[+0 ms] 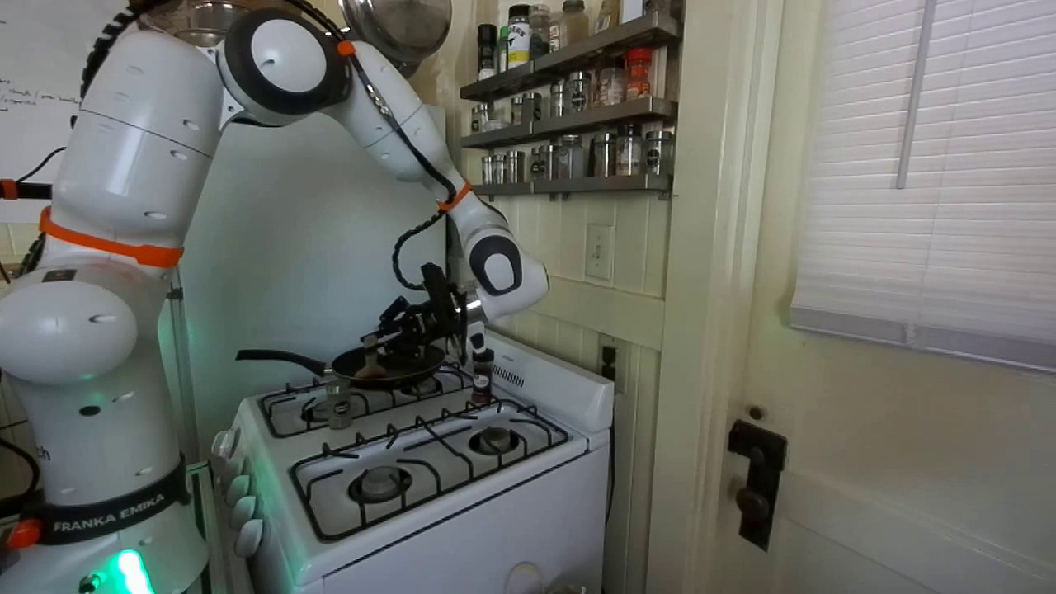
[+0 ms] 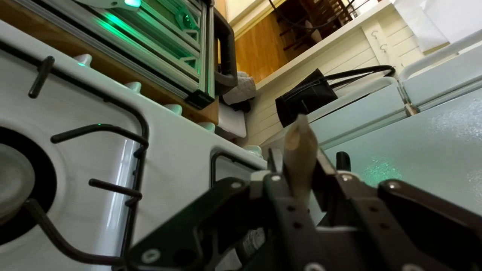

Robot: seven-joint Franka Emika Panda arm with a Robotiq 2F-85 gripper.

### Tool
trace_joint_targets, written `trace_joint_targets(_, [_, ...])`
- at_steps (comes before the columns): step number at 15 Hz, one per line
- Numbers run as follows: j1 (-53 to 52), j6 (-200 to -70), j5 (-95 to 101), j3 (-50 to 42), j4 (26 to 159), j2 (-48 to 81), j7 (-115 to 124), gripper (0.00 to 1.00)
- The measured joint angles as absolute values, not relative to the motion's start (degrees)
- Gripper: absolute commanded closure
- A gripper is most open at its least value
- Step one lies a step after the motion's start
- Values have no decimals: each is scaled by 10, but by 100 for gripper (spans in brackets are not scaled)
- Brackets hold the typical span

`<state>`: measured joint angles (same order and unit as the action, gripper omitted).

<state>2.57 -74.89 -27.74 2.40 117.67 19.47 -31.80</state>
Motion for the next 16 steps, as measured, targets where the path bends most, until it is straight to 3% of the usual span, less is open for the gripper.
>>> trace_joint_targets(8, [25, -853, -266, 18, 1191, 131, -285, 95])
trace_joint_targets(16, [18, -904, -285, 38, 1206, 147, -326, 95])
